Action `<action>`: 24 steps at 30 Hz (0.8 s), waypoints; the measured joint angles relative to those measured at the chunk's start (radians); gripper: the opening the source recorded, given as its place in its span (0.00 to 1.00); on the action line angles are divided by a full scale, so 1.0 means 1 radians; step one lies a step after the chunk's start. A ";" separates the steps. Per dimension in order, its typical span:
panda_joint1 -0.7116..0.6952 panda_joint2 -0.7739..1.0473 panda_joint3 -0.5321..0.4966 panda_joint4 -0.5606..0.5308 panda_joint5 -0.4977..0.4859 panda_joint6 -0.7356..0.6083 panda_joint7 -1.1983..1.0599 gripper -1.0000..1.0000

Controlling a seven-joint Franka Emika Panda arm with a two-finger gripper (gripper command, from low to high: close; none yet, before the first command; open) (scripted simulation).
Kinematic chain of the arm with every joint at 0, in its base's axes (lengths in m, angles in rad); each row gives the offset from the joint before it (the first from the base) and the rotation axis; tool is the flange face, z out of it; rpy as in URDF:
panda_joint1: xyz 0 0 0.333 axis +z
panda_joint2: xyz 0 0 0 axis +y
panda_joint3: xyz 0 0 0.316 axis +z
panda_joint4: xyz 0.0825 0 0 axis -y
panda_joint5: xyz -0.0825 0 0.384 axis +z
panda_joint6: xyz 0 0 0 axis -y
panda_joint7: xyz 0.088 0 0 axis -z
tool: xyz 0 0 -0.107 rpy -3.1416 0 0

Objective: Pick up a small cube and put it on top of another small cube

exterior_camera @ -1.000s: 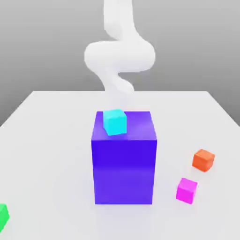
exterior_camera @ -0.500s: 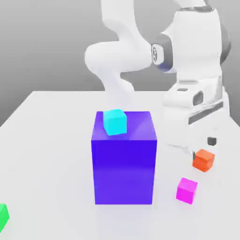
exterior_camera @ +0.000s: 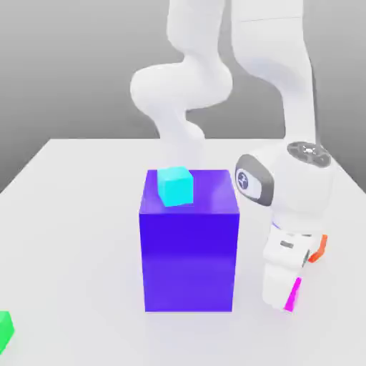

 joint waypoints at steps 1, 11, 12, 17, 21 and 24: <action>0.000 0.000 0.000 0.000 -0.001 0.000 0.001 0.00; -0.009 -0.199 0.023 -0.025 -0.019 -0.154 -0.054 0.00; -0.001 -0.191 0.016 -0.013 -0.061 -0.144 -0.066 0.00; -0.064 -0.126 -0.080 0.097 -0.172 -0.162 -0.167 0.00; -0.200 -0.083 -0.169 0.203 -0.156 -0.228 -0.278 0.00; -0.290 -0.066 -0.226 0.262 -0.125 -0.273 -0.348 0.00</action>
